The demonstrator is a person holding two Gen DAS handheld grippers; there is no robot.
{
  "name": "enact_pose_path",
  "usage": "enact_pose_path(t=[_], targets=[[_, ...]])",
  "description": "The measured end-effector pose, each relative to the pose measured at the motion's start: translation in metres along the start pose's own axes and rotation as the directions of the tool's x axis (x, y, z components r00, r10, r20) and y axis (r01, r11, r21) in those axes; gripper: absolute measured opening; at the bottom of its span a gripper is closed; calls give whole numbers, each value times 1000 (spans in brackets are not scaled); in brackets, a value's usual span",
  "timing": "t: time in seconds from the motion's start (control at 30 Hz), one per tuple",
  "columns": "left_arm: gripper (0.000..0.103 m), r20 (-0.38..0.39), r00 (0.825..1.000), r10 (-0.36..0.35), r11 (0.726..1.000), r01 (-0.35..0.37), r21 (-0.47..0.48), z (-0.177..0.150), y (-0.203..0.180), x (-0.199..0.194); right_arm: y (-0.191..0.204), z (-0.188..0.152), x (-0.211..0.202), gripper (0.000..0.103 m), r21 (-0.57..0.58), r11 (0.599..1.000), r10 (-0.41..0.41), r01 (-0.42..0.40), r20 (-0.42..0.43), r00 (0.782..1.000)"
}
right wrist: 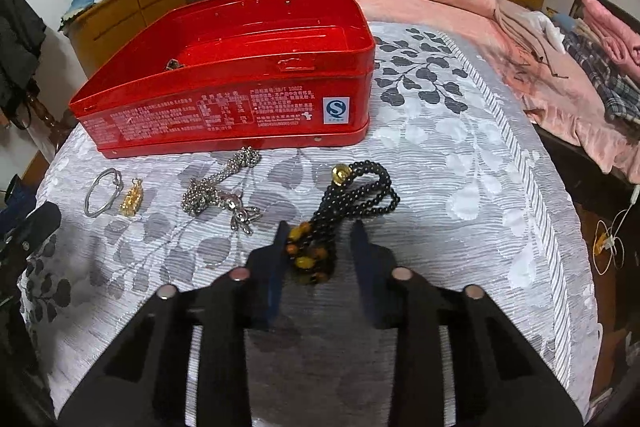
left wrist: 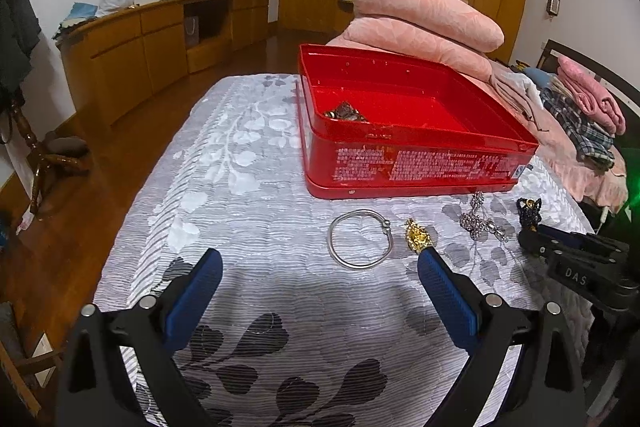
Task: Organize jewelry
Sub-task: 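Grasp black bead strand with right gripper while left gripper grasps silver bangle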
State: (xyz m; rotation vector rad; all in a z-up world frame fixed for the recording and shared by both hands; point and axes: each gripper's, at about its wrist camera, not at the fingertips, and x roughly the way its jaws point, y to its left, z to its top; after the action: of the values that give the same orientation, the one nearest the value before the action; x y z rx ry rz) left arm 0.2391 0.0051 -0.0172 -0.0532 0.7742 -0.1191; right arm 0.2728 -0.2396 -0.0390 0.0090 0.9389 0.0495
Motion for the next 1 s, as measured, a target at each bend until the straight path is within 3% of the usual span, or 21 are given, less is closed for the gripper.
enact_pose_path(t=[0.27, 0.77, 1.0], targets=[[95, -52, 998, -26, 998, 23, -54, 4, 5, 17, -1, -2, -2, 22, 3, 1000, 20, -20, -1, 1000], [94, -151, 988, -36, 999, 37, 7, 13, -15, 48, -5, -6, -6, 21, -4, 998, 55, -55, 7, 998], [59, -140, 990, 17, 999, -12, 41, 16, -21, 46, -3, -4, -3, 23, -4, 999, 44, -44, -3, 999]])
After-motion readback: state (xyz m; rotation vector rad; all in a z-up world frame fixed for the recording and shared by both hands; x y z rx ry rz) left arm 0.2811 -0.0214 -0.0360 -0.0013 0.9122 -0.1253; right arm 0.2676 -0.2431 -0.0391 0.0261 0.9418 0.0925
